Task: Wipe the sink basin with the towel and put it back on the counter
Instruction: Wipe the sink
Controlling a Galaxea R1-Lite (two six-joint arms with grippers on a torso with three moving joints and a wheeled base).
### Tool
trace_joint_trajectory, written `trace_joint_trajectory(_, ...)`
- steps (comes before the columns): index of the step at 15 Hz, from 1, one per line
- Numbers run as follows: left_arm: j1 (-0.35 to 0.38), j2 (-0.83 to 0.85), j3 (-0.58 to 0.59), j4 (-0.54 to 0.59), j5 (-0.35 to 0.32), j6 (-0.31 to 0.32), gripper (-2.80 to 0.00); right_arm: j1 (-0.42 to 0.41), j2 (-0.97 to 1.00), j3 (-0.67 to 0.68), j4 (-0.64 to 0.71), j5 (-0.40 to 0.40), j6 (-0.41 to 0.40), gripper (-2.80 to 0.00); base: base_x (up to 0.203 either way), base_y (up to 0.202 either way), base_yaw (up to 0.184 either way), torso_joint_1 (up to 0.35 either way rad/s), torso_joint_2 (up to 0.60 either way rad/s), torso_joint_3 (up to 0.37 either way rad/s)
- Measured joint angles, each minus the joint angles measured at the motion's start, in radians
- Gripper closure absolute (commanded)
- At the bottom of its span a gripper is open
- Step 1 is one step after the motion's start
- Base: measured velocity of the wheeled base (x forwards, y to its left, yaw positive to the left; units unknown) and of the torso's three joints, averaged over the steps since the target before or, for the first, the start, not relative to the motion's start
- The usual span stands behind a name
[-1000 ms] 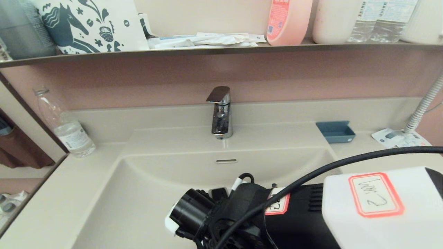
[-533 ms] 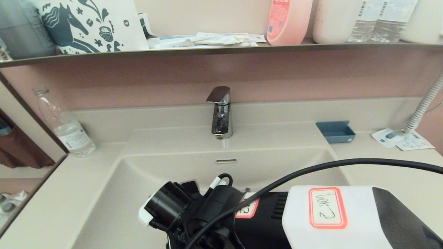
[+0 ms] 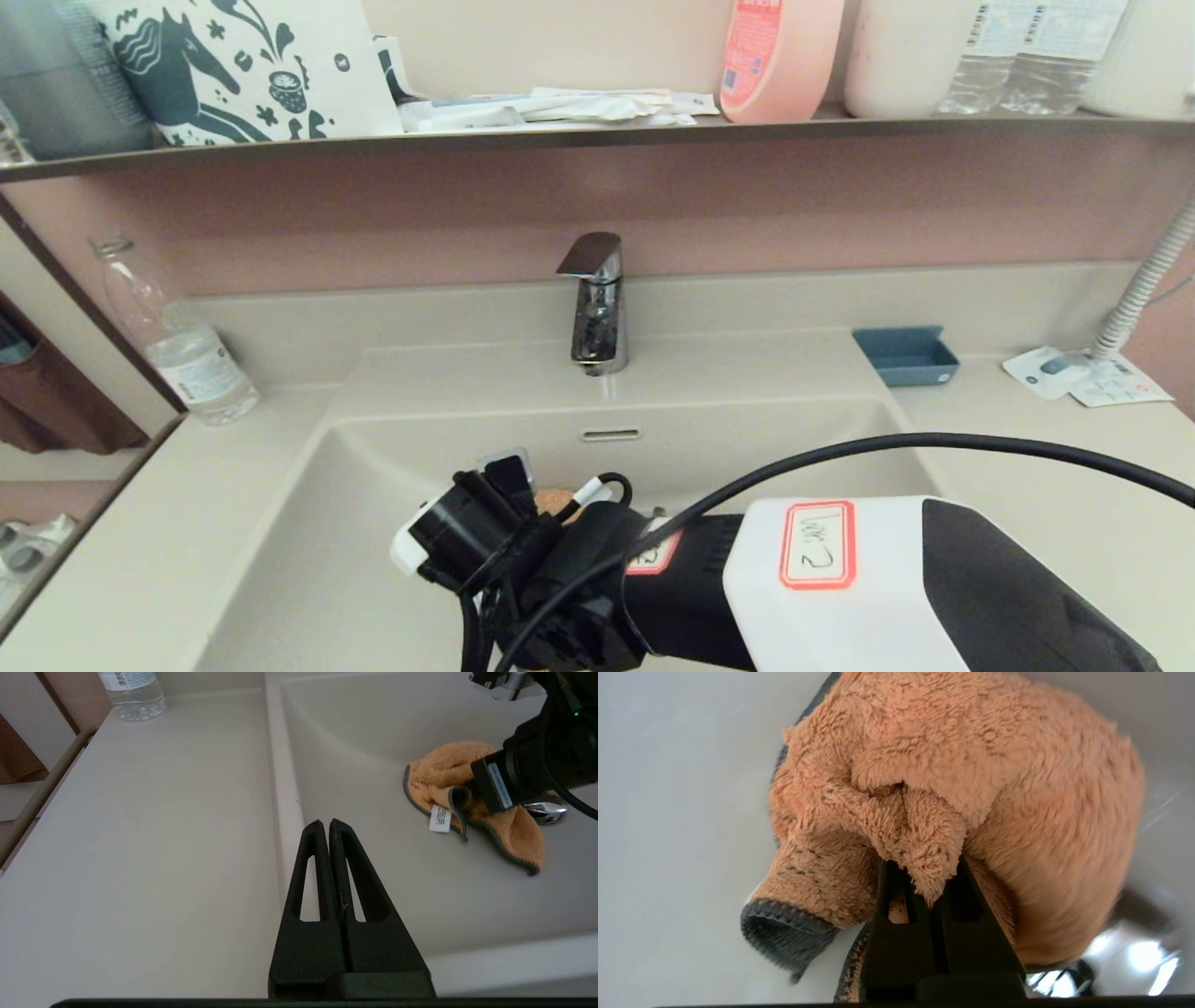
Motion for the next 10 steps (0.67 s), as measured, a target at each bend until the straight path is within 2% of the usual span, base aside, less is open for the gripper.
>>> trace_joint_trajectory(5,0.000,0.000,0.000,0.000,0.000,0.000,0.00,-0.047,-0.003,0.005,-0.003,-0.062,-0.064,0.00,0.000,0.000,0.000,0.000,0.00,0.000)
trace_joint_trajectory(10,0.000,0.000,0.000,0.000,0.000,0.000,0.00,-0.086,-0.026,0.029,0.136,-0.140,-0.040,0.00,0.000,0.000,0.000,0.000,0.00,0.000)
